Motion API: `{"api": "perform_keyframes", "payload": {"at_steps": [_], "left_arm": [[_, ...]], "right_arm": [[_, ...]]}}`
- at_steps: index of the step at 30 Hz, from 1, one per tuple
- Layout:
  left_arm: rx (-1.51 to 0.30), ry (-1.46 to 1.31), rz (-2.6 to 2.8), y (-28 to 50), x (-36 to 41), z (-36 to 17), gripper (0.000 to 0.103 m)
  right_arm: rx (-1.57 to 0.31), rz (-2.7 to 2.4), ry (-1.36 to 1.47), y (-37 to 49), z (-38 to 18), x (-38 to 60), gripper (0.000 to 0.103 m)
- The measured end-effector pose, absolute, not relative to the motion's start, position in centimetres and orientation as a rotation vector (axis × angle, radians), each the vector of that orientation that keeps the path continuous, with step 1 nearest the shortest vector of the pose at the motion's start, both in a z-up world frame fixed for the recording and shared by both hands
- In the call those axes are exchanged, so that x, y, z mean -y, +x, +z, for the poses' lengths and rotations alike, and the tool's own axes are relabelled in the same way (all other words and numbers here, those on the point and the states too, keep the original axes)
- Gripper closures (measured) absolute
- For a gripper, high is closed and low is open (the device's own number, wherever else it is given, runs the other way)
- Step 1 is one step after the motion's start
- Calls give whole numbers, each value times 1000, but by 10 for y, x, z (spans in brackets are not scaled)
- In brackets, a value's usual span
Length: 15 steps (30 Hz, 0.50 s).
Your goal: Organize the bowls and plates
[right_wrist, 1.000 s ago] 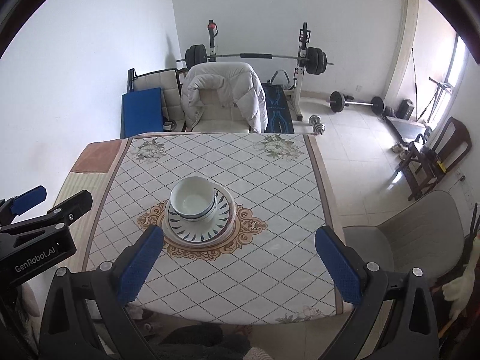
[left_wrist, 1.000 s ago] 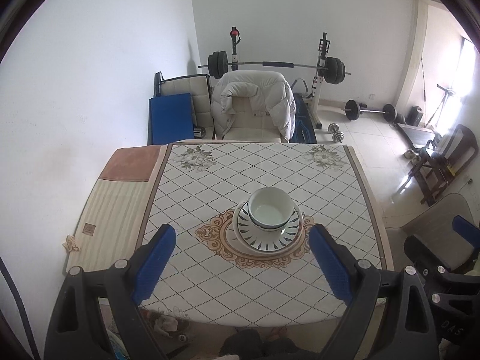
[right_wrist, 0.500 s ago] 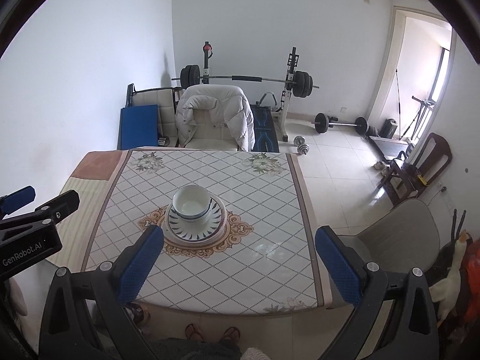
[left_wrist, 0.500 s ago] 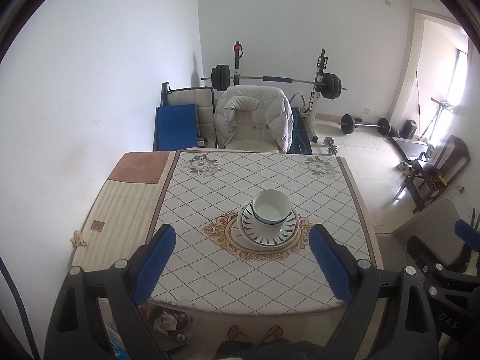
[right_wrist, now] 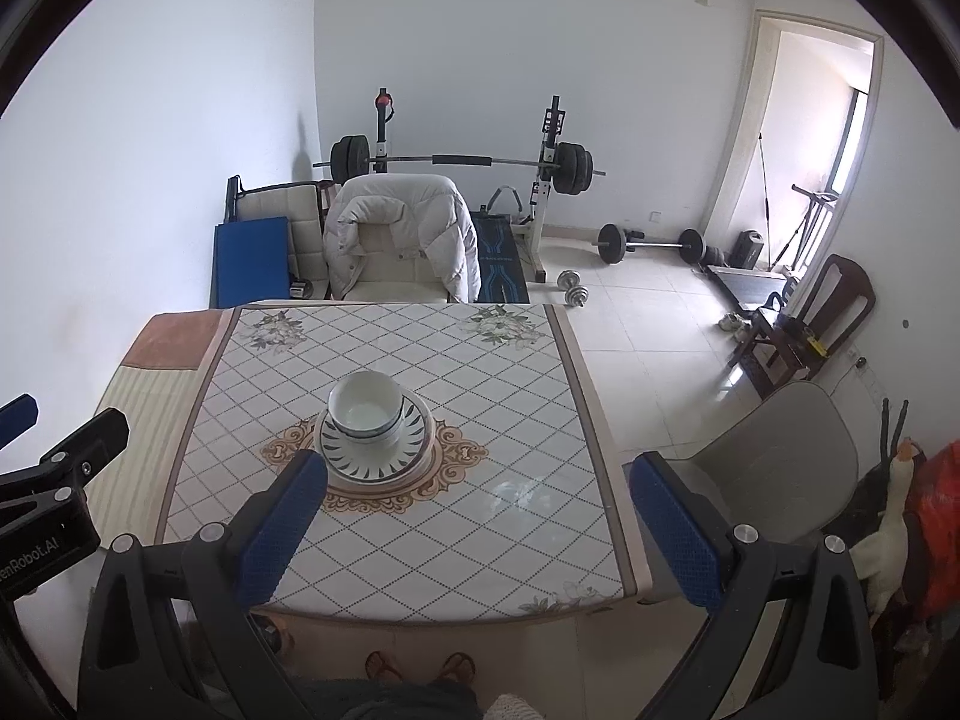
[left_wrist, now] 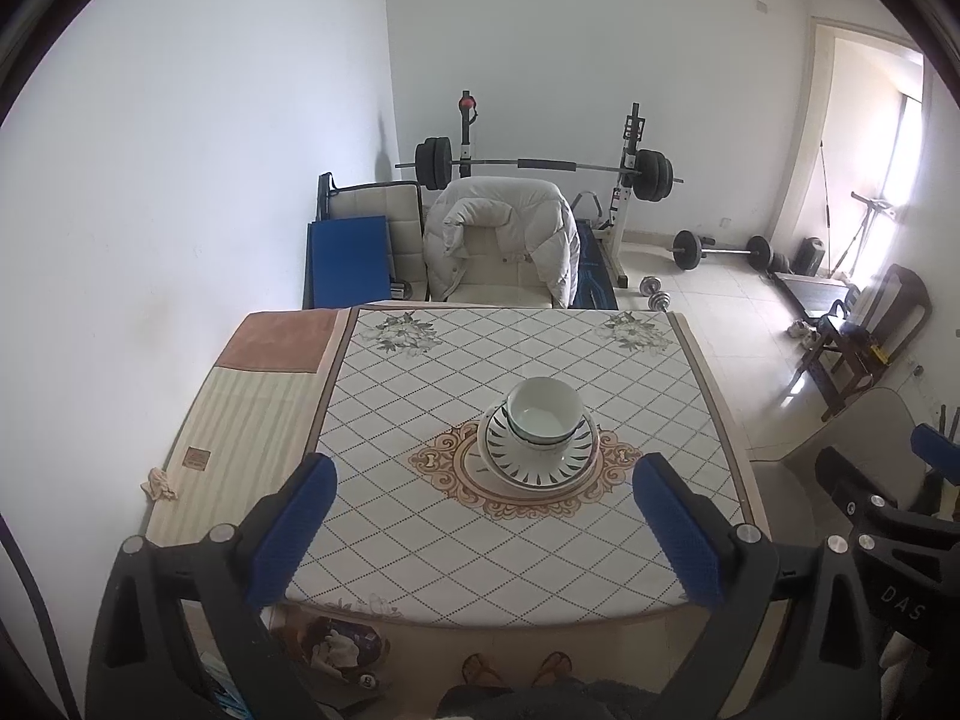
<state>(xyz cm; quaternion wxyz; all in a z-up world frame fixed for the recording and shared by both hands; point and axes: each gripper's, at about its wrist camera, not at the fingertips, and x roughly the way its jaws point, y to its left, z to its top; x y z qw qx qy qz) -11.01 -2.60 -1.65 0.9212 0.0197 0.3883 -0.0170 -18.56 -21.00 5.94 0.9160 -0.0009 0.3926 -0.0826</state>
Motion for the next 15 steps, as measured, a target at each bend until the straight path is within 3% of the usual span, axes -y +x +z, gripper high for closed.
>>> {"api": "perform_keyframes", "payload": {"at_steps": [15], "left_arm": [[-804,39,-14,-116,14,-21,2]], "right_arm": [[-821,-173,-24,-182,57,202,0]]}}
